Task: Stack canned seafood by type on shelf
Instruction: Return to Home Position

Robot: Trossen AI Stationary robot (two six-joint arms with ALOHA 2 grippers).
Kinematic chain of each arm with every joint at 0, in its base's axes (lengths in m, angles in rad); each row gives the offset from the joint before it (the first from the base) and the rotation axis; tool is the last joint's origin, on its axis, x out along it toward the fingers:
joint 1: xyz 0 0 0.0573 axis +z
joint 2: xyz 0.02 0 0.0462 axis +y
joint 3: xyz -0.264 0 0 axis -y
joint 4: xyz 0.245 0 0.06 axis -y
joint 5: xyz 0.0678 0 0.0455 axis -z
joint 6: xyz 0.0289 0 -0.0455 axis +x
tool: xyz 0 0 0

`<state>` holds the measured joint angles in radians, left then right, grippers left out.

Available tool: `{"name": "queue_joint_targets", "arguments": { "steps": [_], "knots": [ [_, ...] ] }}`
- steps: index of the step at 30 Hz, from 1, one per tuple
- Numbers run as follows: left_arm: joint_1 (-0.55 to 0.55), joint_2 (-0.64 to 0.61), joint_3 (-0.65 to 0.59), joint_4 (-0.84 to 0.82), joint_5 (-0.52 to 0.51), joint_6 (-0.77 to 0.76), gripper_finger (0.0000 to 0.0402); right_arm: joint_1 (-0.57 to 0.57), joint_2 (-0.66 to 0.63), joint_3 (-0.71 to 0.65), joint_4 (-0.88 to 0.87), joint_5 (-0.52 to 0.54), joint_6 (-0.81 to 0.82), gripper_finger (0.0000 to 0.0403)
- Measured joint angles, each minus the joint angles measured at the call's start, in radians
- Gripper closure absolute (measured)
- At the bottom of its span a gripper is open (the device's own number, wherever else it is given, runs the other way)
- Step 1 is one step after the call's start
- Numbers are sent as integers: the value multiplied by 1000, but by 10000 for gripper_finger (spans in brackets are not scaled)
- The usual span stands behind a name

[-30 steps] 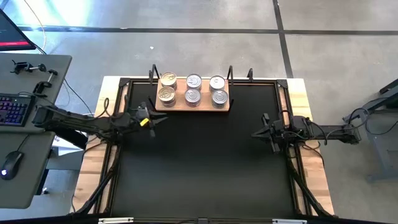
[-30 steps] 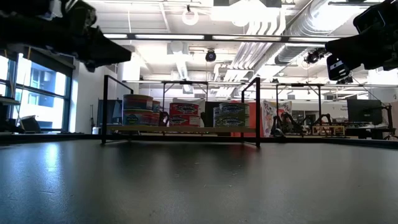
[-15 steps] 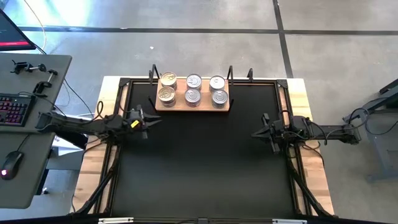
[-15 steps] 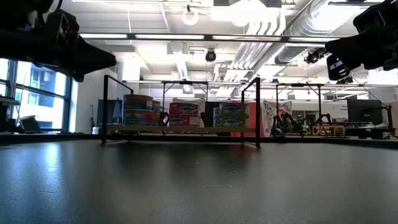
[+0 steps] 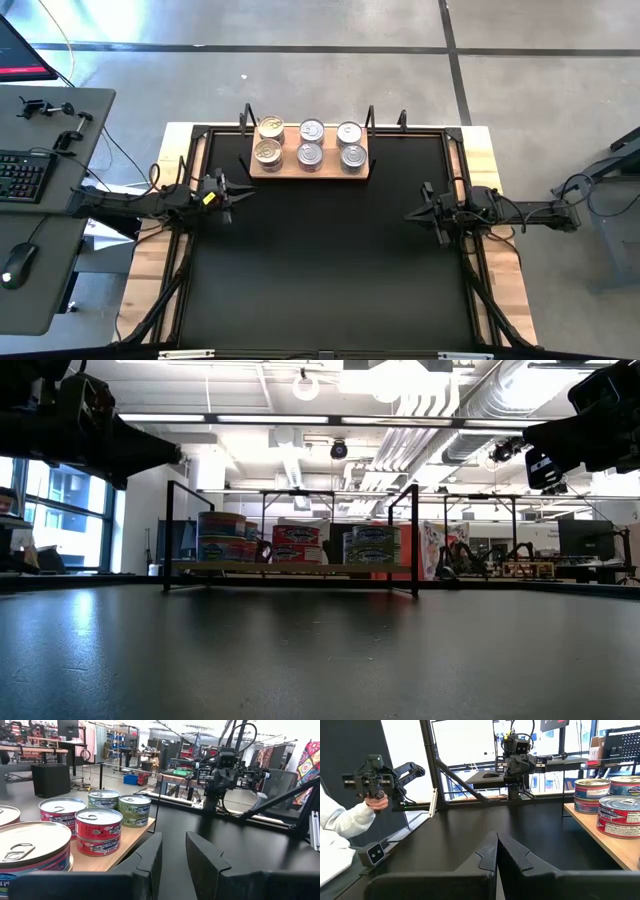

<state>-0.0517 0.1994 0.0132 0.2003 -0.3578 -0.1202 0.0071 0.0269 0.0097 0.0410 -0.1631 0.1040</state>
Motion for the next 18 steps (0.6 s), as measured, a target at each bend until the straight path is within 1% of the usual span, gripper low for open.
{"name": "queue_joint_targets", "arguments": {
  "steps": [10,18],
  "knots": [
    [0,-113,0,-142,0,0,326,0,0,0,0,0,0,403],
    [0,-170,0,-149,14,71,326,0,0,0,0,0,0,403]
  ]
}}
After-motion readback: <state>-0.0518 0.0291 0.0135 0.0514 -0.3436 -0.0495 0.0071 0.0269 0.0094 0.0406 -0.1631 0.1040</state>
